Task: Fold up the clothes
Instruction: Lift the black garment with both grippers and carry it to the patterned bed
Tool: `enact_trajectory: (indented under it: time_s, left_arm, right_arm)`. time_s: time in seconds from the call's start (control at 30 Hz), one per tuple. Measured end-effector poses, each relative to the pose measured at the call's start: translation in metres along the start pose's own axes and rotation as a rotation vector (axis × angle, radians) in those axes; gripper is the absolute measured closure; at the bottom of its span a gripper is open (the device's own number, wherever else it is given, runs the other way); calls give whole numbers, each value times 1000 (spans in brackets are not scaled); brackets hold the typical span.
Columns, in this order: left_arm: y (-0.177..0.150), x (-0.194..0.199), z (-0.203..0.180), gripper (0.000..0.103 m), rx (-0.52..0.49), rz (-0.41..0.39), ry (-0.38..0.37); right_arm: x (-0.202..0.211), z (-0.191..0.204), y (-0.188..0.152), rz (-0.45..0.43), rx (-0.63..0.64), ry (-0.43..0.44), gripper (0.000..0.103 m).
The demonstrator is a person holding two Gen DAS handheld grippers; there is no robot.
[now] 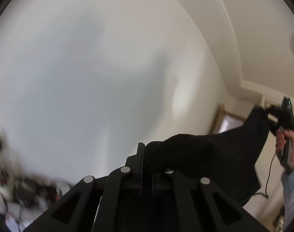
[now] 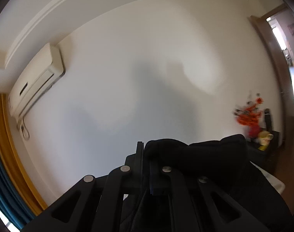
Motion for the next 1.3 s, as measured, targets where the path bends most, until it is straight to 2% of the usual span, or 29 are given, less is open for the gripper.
enact_trajectory:
  time_s: [0.13, 0.2, 0.3, 0.37, 0.4, 0.53, 0.57, 0.7, 0.77, 0.87, 0.97, 1.07, 1.13, 1.2, 1.3]
  left_arm:
    - [78, 2, 18, 99, -16, -131, 74]
    - [103, 7, 18, 99, -41, -188, 114]
    - [117, 0, 13, 99, -78, -219, 136]
    - [111, -18, 14, 99, -98, -201, 146]
    - [103, -29, 16, 99, -104, -181, 152]
    - [56, -90, 49, 99, -39, -46, 195]
    - [41, -109, 62, 99, -14, -4, 232]
    - [-22, -173, 111, 99, 6, 111, 466]
    - [-54, -197, 132, 99, 68, 169, 526]
    - [-97, -223, 135, 99, 89, 218, 607]
    - [-142, -256, 113, 98, 103, 270, 621]
    - [-195, -281, 84, 98, 171, 343, 572]
    - [-236, -294, 62, 98, 201, 399, 529]
    - [-275, -305, 46, 98, 201, 466, 496]
    - [-353, -309, 12, 98, 244, 641, 428]
  right_arm:
    - [-52, 45, 55, -71, 8, 98, 100]
    - [-68, 65, 74, -97, 12, 154, 100]
    - [-94, 66, 96, -134, 0, 211, 99]
    - [-113, 50, 104, -152, -12, 216, 99]
    - [-128, 38, 101, -134, -29, 210, 99]
    - [-206, -20, 75, 9, -66, 152, 100]
    - [-230, -34, 62, 54, -68, 139, 100]
    - [-327, -90, 1, 235, -97, 143, 100]
    - [-375, -121, -28, 321, -129, 157, 100]
    - [-439, -172, -64, 433, -167, 175, 99]
    - [-481, -227, -91, 520, -187, 200, 99]
    - [-493, -293, -115, 588, -179, 225, 99]
    - [-482, -334, -133, 619, -157, 239, 99]
    - [-452, -381, -159, 647, -124, 252, 99]
    - [-394, -449, -205, 677, -88, 242, 99]
Point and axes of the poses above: each gripper's, at about its wrist camera, not at the fingertips, and x roughly against the way its jaws point, z to its left, y to its top, the point moved 6 cm from there along -x, roughly the way its jaws point, and after that the axes turned 6 degrees about z, right-handed, at the moved point
